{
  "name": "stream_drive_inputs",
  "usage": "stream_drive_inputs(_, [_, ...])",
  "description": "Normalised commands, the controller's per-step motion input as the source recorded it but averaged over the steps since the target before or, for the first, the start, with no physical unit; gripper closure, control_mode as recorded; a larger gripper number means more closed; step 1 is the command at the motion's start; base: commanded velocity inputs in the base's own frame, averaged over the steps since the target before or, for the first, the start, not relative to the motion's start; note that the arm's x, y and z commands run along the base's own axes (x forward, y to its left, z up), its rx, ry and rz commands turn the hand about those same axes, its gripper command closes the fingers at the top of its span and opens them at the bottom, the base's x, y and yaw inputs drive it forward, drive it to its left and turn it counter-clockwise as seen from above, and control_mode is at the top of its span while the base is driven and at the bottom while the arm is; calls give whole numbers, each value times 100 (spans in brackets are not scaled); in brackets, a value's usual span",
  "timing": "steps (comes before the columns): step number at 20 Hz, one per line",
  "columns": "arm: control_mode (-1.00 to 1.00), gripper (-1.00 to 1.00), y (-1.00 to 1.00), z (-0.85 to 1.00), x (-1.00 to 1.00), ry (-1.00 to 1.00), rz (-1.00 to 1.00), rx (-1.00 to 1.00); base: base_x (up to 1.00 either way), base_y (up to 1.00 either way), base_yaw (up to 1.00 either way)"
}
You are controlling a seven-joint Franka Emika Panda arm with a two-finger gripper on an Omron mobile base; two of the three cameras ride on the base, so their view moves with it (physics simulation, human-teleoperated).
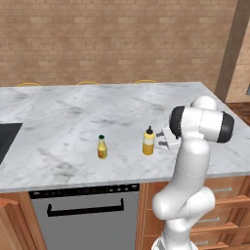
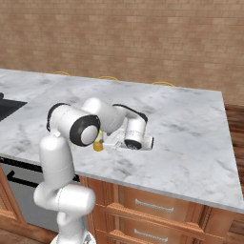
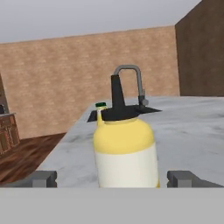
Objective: Place the mustard and mustard from the counter to the top shelf of the fridge. If the existing items in the fridge are on the top shelf, move them to other shelves.
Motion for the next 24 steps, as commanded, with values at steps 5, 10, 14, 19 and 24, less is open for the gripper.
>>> stream_drive_inputs(5, [-100,-100,19,0,12,0,0,0,0,0,0])
stream_drive_inputs(10, [-100,-100,22,0,0,0,0,0,0,0,0])
stream_drive_inputs(14, [-100,-100,16,0,0,0,0,0,0,0,0])
stream_drive_inputs(19, [-100,-100,16,0,0,0,0,0,0,0,0])
stream_drive_inputs(24, [-100,-100,10,0,0,0,0,0,0,0,0])
